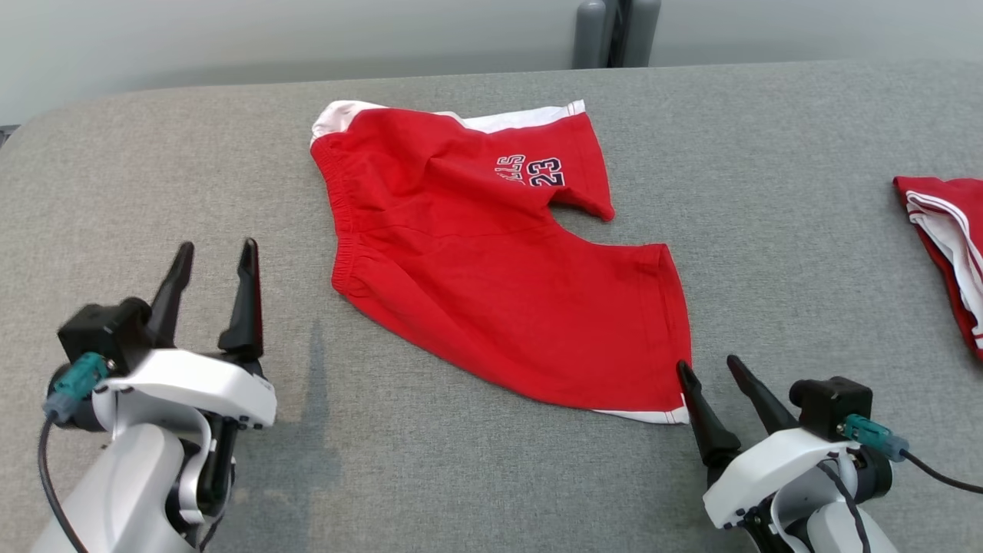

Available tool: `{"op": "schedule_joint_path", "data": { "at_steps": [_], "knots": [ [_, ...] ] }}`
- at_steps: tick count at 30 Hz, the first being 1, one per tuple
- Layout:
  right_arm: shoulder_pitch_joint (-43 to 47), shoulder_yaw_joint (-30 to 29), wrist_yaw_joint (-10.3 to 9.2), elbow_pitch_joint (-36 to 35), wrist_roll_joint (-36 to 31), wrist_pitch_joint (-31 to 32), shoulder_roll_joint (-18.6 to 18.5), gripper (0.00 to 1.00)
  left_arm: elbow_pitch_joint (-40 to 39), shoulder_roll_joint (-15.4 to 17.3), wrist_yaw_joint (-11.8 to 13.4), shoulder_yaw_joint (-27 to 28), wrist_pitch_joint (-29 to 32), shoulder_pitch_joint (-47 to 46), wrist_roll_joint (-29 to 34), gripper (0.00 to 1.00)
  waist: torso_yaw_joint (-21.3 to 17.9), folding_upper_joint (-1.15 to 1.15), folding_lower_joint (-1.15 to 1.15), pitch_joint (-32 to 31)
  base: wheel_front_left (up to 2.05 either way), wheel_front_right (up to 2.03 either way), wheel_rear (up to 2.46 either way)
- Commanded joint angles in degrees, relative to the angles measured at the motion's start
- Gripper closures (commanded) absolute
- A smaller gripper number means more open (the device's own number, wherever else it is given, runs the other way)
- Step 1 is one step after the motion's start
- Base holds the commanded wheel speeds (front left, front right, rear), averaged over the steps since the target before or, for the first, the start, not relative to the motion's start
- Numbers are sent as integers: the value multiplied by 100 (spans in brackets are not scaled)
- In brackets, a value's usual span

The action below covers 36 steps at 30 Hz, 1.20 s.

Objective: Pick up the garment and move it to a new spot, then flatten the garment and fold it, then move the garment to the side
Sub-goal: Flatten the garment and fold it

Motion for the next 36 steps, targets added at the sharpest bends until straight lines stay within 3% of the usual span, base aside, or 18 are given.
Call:
{"op": "schedule_joint_path", "data": {
  "at_steps": [1, 11, 12, 13, 21, 29, 30, 31, 36],
  "knots": [
    [38, 11, -2, 71, 35, 41, -30, 0, -33, -44, -66, 82, -16, 115, 109, 0, 30, 0, 0, 4, 0, 0, 0],
    [-83, 466, -1, 663, 270, 366, -26, 0, 112, -394, -327, 445, -17, 356, 524, 0, 178, 0, 0, 11, 0, 0, 0],
    [-102, 518, -1, 695, 271, 366, -21, 62, 131, -425, -352, 475, -17, 371, 550, 0, 188, 0, 0, 15, 0, 0, 0],
    [-132, 547, -1, 717, 276, 335, -22, 100, 149, -451, -381, 497, -17, 387, 578, 0, 194, 0, 0, 18, 0, 0, 0],
    [-493, 0, -2, 670, 97, -118, -38, 100, 307, -614, -525, 633, -17, 468, 751, 0, 191, 0, 0, -33, 0, 0, 0],
    [-779, -845, -2, 783, -213, -27, -36, 100, 440, -777, -640, 631, -18, 453, 875, 0, 178, 0, 0, -49, 0, 0, 0],
    [-847, -1065, -2, 919, -344, 59, -38, 20, 493, -806, -685, 593, -18, 440, 919, 0, 166, 0, 0, -34, 0, 0, 0],
    [-878, -1104, -2, 965, -421, 91, -32, 0, 520, -819, -719, 568, -18, 423, 929, 0, 160, 0, 0, -29, 0, 0, 0],
    [-979, -1026, -2, 963, -369, -26, -32, 0, 718, -825, -844, 369, -15, 318, 1072, 0, 59, 0, 0, -2, 0, 0, 0]
  ]
}}
